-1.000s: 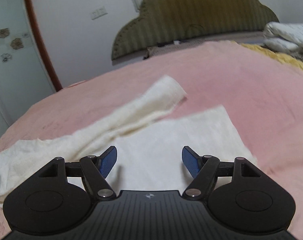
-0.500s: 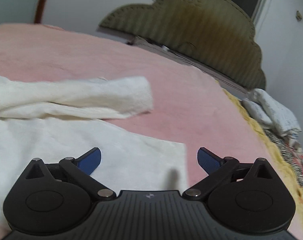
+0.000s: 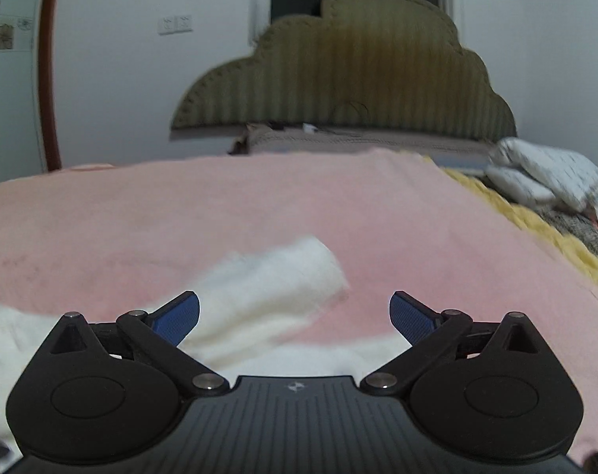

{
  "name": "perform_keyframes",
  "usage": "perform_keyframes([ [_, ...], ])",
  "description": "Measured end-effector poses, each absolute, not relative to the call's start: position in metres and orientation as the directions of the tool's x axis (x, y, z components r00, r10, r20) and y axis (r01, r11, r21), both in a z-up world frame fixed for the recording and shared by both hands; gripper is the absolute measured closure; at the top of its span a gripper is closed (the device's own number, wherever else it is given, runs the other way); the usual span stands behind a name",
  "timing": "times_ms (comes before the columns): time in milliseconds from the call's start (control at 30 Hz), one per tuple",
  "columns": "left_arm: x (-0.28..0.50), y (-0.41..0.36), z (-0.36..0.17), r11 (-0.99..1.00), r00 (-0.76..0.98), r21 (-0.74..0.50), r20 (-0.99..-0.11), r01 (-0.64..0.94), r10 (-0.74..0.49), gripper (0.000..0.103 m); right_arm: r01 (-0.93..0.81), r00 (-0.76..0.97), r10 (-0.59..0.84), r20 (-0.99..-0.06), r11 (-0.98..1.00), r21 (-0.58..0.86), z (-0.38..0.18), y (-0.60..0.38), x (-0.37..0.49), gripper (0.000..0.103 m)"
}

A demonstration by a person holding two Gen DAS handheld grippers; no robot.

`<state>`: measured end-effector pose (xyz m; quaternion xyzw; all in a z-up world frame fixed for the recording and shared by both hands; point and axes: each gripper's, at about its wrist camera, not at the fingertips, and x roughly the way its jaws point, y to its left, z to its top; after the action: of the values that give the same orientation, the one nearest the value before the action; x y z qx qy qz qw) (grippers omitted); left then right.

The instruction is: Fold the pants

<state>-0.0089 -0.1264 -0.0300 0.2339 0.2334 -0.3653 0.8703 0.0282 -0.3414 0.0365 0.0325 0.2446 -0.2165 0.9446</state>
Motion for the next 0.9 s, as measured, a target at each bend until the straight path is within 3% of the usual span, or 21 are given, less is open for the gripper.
perform_keyframes([
  [167,-0.007,-0.124,-0.033,0.627,0.623,0.224,-0.566,0.747,-0.54,0.082,0.328,0.696,-0.418,-0.584,0.908,-0.258,0.023,-0.317,0.103,0.0],
  [367,-0.001,-0.12,-0.034,0.63,0.604,0.182,-0.567,0.755,-0.56,0.081,0.262,0.658,-0.353,-0.665,0.935,-0.237,-0.004,-0.32,0.126,0.004],
  [400,0.001,-0.119,-0.034,0.629,0.598,0.172,-0.569,0.758,-0.565,0.075,0.269,0.646,-0.354,-0.676,0.935,-0.231,-0.008,-0.326,0.125,0.008],
  [433,0.002,-0.119,-0.034,0.63,0.594,0.164,-0.569,0.759,-0.568,0.075,0.276,0.64,-0.344,-0.687,0.937,-0.212,-0.01,-0.334,0.125,0.019],
  [500,0.004,-0.117,-0.035,0.631,0.589,0.152,-0.571,0.761,-0.572,0.074,0.274,0.654,-0.278,-0.704,0.954,-0.122,-0.009,-0.35,0.118,0.025],
  [600,0.005,-0.118,-0.035,0.633,0.59,0.151,-0.57,0.759,-0.572,0.074,0.255,0.679,-0.201,-0.706,0.966,-0.03,-0.004,-0.353,0.107,0.053],
  [633,0.005,-0.118,-0.035,0.633,0.59,0.152,-0.57,0.759,-0.572,0.074,0.266,0.685,-0.186,-0.705,0.964,0.003,-0.002,-0.356,0.105,0.069],
  [700,0.005,-0.118,-0.035,0.633,0.591,0.151,-0.57,0.759,-0.572,0.074,0.299,0.709,-0.162,-0.687,0.95,0.085,0.002,-0.364,0.098,0.08],
  [733,0.005,-0.117,-0.035,0.637,0.595,0.154,-0.568,0.756,-0.569,0.082,0.319,0.723,-0.144,-0.676,0.937,0.142,0.004,-0.372,0.095,0.088],
  [900,0.005,-0.113,-0.033,0.659,0.611,0.148,-0.56,0.738,-0.559,0.096,0.35,0.812,-0.068,-0.579,0.852,0.39,0.013,-0.397,0.05,0.095],
])
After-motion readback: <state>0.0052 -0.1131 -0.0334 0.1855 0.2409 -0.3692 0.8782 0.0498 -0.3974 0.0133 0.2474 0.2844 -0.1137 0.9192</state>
